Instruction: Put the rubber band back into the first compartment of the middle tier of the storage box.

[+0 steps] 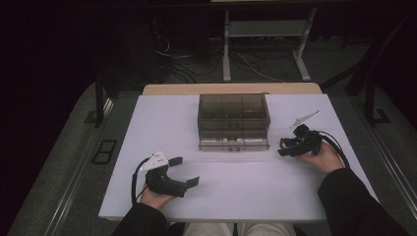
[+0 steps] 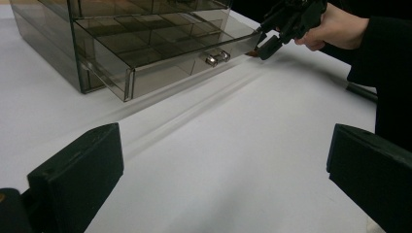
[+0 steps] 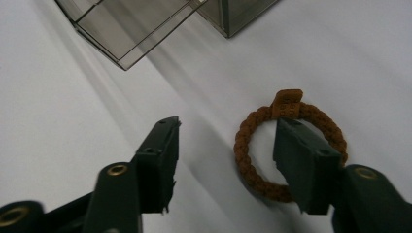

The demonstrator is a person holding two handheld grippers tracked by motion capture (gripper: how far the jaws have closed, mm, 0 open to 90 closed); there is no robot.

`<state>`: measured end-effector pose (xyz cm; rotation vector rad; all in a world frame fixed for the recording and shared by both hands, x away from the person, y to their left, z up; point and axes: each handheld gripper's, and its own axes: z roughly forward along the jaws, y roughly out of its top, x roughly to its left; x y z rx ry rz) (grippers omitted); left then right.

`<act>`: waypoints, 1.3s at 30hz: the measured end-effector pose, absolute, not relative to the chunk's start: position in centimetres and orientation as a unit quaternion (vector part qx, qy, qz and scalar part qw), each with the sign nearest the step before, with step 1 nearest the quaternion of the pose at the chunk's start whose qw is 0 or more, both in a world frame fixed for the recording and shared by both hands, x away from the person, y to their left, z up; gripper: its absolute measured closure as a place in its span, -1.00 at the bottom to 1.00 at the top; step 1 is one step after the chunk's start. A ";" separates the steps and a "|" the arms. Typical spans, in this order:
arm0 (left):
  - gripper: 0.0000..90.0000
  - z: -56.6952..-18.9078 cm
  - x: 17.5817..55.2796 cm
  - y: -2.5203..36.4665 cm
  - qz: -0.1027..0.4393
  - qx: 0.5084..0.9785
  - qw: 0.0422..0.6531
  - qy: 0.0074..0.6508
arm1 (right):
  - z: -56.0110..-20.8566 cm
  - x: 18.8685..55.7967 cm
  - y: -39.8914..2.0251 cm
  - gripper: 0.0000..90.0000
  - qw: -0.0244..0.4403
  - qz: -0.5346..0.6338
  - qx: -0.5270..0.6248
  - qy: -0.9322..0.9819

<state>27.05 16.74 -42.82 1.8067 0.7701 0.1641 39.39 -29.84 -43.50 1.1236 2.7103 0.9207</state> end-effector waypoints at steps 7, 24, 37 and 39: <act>-1.00 -42.8 27.1 16.7 0.070 0.764 0.552 0.326 | -43.7 39.5 -29.8 0.16 0.035 0.295 0.364 0.883; -1.00 -42.9 27.1 16.8 0.071 0.764 0.552 0.327 | -43.8 39.6 -29.7 0.74 0.057 0.289 0.371 0.881; -1.00 -42.9 27.1 16.8 0.070 0.764 0.552 0.328 | -43.7 39.7 -29.8 0.87 0.046 0.294 0.385 0.874; -1.00 -42.9 27.1 16.8 0.070 0.764 0.552 0.327 | -43.7 39.7 -29.8 0.87 0.046 0.294 0.386 0.873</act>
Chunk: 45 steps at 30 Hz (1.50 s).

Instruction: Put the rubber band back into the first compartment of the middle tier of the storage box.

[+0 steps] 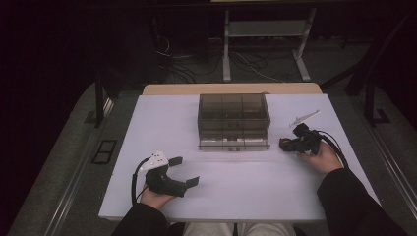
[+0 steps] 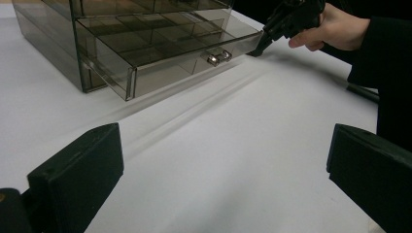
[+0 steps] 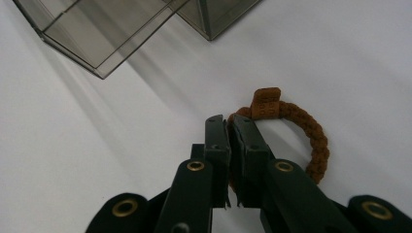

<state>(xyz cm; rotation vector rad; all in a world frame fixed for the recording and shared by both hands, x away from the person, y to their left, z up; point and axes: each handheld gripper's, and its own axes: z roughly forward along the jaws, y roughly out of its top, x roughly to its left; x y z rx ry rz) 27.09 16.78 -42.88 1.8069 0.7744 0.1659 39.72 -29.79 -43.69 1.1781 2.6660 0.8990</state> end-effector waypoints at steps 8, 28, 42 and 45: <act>-1.00 -42.9 27.1 16.8 0.070 0.764 0.552 0.327 | -43.2 39.5 -29.8 0.87 0.043 0.304 0.390 0.868; -1.00 -42.9 27.0 16.8 0.069 0.763 0.553 0.327 | -41.2 38.4 -30.2 0.87 0.033 0.333 0.385 0.860; -1.00 -42.9 27.1 16.7 0.068 0.764 0.553 0.327 | -40.2 37.9 -29.5 0.87 0.030 0.342 0.373 0.862; -1.00 -42.9 27.1 16.8 0.069 0.763 0.553 0.328 | -39.8 37.9 -29.2 0.87 0.031 0.344 0.369 0.863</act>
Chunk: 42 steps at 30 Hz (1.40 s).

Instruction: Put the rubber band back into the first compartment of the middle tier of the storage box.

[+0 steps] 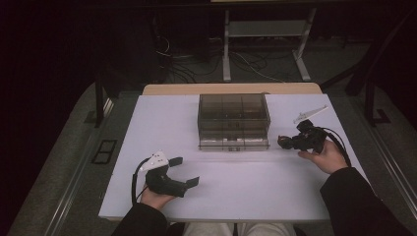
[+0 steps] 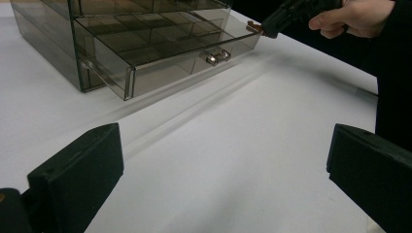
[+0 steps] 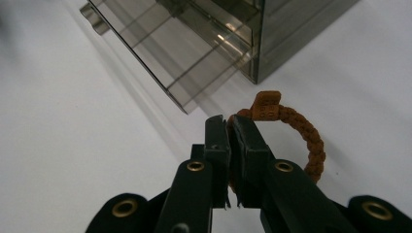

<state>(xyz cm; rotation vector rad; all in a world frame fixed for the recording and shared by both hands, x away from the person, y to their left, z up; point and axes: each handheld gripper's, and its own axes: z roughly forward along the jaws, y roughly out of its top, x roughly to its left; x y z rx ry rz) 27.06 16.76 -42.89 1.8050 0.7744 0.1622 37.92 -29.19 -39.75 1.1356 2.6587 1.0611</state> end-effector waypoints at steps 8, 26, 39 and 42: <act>-1.00 -42.9 27.1 16.8 0.069 0.763 0.553 0.328 | -38.6 37.9 -28.3 0.87 0.031 0.349 0.355 0.867; -1.00 -42.9 27.1 16.8 0.069 0.763 0.553 0.328 | -36.6 38.0 -26.1 0.87 0.032 0.354 0.326 0.876; -1.00 -42.9 27.1 16.8 0.069 0.763 0.553 0.328 | -35.8 38.2 -24.4 0.87 0.030 0.356 0.306 0.882; -1.00 -42.9 27.1 16.8 0.068 0.763 0.553 0.327 | -35.7 38.3 -24.0 0.87 0.029 0.356 0.302 0.884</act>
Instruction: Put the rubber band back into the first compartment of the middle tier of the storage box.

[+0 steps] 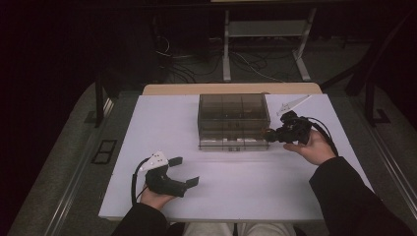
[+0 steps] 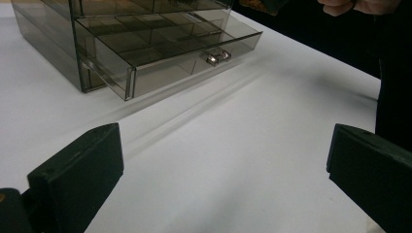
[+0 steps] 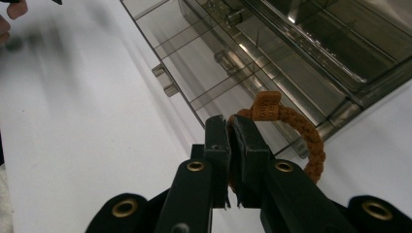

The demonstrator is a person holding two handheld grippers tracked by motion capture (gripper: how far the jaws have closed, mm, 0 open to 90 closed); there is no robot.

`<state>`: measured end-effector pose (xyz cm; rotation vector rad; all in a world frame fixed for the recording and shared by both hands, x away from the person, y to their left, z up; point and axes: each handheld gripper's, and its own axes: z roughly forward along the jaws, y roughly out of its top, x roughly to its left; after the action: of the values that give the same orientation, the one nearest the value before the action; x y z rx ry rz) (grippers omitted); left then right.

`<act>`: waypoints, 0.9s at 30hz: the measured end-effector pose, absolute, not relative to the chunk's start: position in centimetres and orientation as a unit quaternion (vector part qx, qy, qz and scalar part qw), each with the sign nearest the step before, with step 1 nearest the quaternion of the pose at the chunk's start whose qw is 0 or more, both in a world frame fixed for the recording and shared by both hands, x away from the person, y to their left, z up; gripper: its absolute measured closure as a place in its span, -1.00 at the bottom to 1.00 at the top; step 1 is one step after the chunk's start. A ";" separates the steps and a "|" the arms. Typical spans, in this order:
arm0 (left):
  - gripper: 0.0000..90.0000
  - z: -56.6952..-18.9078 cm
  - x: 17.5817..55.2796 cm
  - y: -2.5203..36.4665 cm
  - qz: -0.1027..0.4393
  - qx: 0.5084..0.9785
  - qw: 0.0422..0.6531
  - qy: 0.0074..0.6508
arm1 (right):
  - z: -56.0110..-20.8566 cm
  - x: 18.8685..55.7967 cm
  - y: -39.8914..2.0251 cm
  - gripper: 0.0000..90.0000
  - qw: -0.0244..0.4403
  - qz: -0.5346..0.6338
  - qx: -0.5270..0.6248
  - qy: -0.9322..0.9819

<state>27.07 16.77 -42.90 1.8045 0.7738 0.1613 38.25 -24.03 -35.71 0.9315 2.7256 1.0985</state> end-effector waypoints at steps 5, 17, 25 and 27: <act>-1.00 -42.9 27.1 16.8 0.068 0.763 0.553 0.327 | -35.5 38.3 -23.4 0.87 0.026 0.360 0.298 0.884; -1.00 -42.9 27.1 16.8 0.069 0.763 0.554 0.327 | -34.9 38.6 -21.2 0.87 0.021 0.363 0.279 0.889; -1.00 -42.8 27.1 16.9 0.069 0.762 0.555 0.327 | -34.8 39.0 -20.0 0.87 0.017 0.363 0.271 0.891; -1.00 -42.8 27.1 16.9 0.068 0.762 0.555 0.327 | -34.8 39.1 -19.7 0.87 0.015 0.362 0.270 0.892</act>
<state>27.07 16.89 -42.84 1.8005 0.7713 0.1618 39.13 -19.67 -34.79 0.8397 2.7758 1.1257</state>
